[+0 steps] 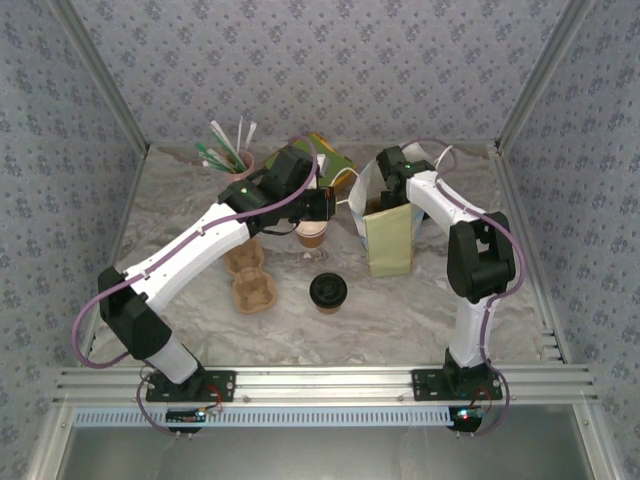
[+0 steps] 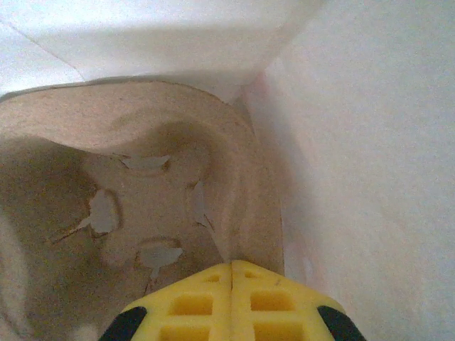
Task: Pack the takeout coffee
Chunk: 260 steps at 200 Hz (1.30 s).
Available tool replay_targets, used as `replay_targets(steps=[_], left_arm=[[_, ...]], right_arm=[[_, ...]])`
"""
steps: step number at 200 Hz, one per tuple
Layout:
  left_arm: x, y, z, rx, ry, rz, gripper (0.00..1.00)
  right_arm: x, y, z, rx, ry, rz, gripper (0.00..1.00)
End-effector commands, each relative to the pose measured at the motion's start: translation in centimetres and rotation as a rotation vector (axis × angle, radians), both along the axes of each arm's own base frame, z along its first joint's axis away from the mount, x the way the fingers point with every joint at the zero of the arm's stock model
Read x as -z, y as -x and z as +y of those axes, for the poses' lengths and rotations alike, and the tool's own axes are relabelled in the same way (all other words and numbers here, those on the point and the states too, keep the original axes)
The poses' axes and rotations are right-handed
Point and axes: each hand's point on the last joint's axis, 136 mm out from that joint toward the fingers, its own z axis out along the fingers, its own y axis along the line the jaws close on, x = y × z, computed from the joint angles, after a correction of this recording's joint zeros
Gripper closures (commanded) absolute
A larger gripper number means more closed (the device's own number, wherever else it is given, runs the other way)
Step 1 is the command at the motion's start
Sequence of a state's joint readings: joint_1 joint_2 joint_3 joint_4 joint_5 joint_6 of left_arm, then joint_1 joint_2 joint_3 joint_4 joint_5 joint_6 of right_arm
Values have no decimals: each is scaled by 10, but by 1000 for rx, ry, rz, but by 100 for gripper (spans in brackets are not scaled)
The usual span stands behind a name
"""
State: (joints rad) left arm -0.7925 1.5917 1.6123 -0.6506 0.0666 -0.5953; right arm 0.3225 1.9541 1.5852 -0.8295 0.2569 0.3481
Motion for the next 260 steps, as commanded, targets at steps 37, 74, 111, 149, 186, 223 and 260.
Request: replay_targets(steps=[37,74,111,149,186,223,260], left_arm=[[-7,3,-5,12,17,-3,100],[-7,4,-5,14,19,-3,100],[-7,4,-6,17,17,-4,100],[-7,4,-7,17,18,-3,100],[-7,3,-7,15,18,-2,100],[-6,4,-8,18,17,-3,100],[-6,4,-8,17,15,-1,100]], right_arm=[[21,8,-8,11,14,68,100],[21,8,-8,12,14,67,100],[24,9,-10,13,18,78,100],[27,9,-12,16,17,83,100],[30,8,-12,14,16,86,100],[35,8,-13,14,18,98,100],[40,8,-14,16,18,108,100]])
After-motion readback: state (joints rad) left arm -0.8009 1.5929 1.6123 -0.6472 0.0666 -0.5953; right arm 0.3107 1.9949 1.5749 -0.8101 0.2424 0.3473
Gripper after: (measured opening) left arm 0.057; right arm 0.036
